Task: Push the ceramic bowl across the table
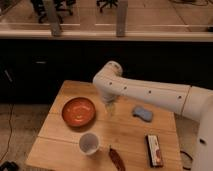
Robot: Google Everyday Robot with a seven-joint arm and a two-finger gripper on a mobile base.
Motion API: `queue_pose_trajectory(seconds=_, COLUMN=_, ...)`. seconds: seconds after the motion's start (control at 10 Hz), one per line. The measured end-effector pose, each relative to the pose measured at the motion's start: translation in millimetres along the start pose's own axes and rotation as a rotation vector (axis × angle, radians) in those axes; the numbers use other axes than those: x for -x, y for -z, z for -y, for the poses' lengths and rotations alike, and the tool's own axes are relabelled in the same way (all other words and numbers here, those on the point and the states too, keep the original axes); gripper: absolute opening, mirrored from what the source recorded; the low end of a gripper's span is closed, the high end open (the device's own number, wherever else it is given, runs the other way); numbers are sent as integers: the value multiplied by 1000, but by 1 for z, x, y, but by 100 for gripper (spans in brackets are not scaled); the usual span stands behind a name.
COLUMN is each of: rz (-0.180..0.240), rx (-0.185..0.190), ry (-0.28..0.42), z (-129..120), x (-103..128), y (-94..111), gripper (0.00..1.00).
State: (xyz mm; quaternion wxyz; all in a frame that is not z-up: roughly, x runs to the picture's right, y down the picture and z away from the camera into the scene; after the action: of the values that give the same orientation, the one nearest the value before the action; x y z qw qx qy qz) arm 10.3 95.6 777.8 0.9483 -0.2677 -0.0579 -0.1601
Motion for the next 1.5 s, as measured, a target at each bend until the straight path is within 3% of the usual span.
queue_pose_trajectory(seconds=1.5, rz=58, rx=46, ry=67, z=7, x=21, y=-27, gripper=77)
